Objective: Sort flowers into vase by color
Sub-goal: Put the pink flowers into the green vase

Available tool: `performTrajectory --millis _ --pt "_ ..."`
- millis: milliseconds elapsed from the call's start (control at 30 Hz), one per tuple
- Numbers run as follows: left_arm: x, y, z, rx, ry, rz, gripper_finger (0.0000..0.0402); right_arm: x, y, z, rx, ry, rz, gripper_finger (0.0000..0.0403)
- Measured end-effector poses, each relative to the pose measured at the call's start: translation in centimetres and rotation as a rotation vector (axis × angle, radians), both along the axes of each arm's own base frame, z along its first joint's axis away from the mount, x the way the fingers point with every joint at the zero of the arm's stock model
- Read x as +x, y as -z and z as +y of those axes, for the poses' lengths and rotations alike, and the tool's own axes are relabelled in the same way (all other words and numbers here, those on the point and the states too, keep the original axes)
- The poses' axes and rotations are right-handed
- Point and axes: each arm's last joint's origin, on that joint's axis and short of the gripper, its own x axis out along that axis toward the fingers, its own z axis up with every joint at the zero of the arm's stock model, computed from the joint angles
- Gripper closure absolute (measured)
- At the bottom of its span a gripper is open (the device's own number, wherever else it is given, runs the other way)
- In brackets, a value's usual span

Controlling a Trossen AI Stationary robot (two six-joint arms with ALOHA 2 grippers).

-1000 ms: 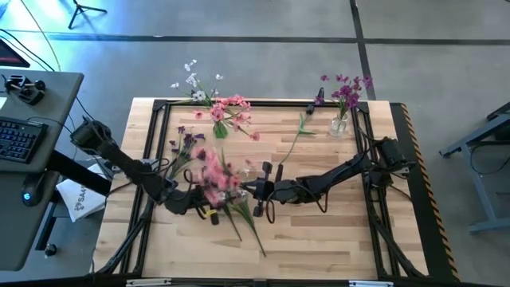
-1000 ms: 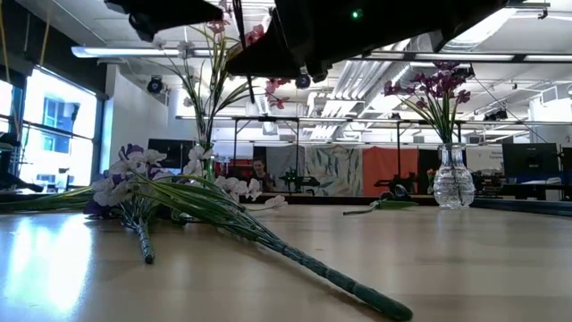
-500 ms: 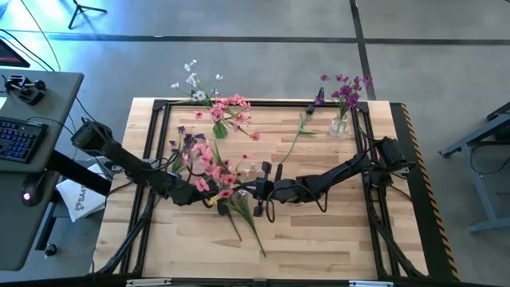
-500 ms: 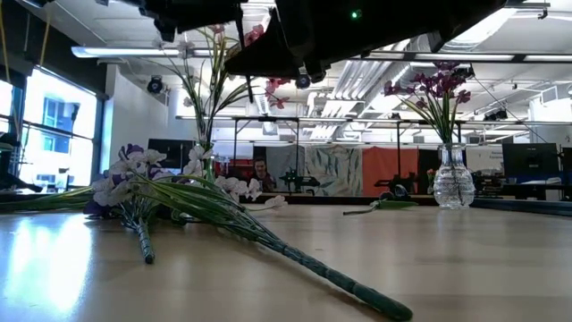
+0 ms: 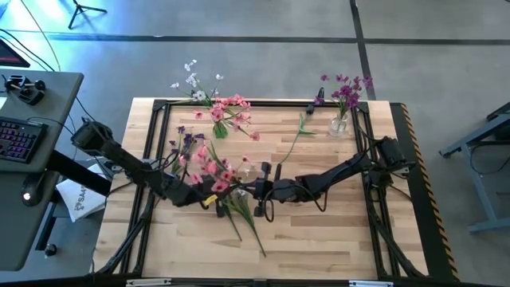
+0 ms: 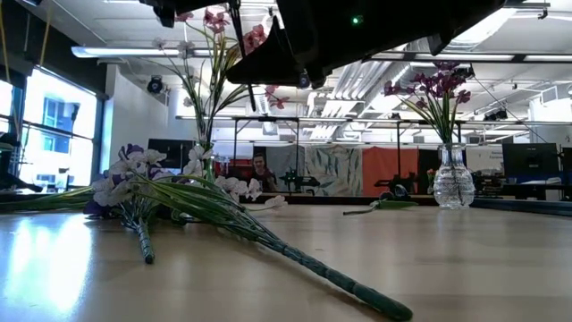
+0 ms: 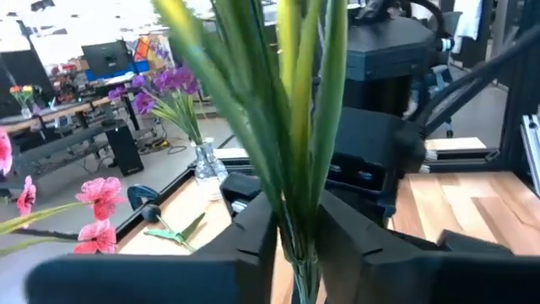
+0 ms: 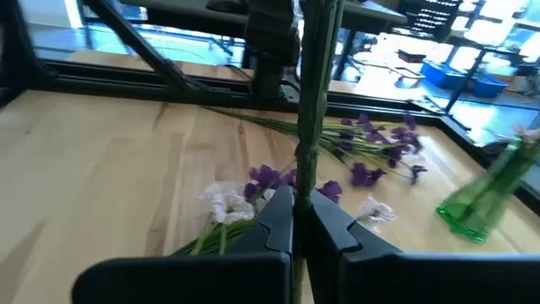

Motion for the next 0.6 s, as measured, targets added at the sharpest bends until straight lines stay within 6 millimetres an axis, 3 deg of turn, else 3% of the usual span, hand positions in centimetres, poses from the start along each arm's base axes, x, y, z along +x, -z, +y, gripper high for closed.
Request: performTrajectory --millis 100,200,367,467,600 --pt "0.0 -0.2 -0.4 0.009 0.014 0.007 0.0388 0.2 0.0 -0.3 0.021 -0.058 0.003 0.0397" --pt "-0.3 -0.7 -1.1 0.035 -0.01 0.046 0.0393 0.2 0.1 -0.7 0.041 -0.05 0.018 0.0379" --pt "-2.6 -1.9 -1.5 0.101 -0.218 0.16 0.0398 0.0 1.3 -2.0 0.094 0.015 0.139 0.0309" --pt "-4.7 -2.0 -0.4 0.102 -0.315 0.193 0.0398 -0.3 2.2 -2.7 0.086 0.045 0.223 0.0265" --pt "-7.9 -1.0 3.1 0.031 -0.433 0.202 0.04 0.2 3.1 -2.9 0.083 0.059 0.215 0.023"
